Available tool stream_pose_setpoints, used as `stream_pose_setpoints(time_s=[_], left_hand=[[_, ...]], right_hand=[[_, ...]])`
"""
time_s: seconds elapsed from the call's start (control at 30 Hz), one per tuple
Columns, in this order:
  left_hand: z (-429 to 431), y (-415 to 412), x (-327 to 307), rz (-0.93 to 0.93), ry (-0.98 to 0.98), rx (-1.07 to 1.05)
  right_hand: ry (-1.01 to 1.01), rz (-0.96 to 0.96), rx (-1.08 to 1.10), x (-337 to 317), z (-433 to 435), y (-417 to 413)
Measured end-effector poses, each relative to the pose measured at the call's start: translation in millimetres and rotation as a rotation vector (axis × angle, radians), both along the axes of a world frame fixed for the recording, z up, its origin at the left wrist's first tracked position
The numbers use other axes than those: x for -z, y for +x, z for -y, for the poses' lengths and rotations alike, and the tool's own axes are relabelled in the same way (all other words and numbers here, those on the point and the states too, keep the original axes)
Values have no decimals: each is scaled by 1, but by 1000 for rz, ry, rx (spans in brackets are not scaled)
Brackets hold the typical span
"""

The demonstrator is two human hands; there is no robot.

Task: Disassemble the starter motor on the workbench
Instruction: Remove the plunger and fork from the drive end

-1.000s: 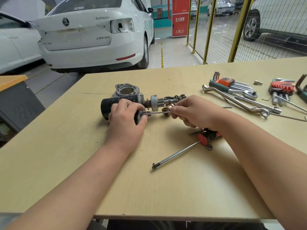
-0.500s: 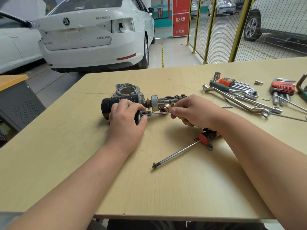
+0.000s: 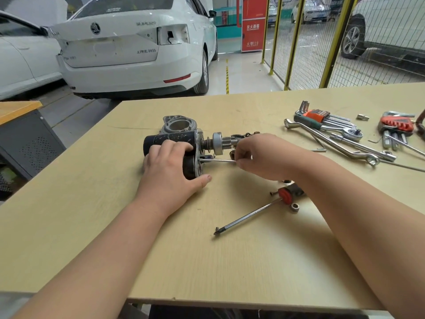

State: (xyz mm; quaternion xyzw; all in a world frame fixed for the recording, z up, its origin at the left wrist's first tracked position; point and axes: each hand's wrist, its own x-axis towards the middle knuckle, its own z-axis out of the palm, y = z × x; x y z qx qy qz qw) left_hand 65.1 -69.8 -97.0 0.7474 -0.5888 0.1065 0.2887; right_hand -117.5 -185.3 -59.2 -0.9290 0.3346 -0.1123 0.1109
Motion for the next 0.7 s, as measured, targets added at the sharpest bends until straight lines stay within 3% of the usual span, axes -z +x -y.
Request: stream_pose_setpoints(time_s=[0.23, 0.5, 0.7], left_hand=[[1, 3, 1, -31, -4, 41], [4, 6, 1, -54, -59, 111], [6, 3, 0, -37, -65, 114]], right_hand=[[-229, -8, -86, -3, -10, 18], [-408, -130, 68, -6, -19, 26], [-495, -162, 68, -11, -26, 31]])
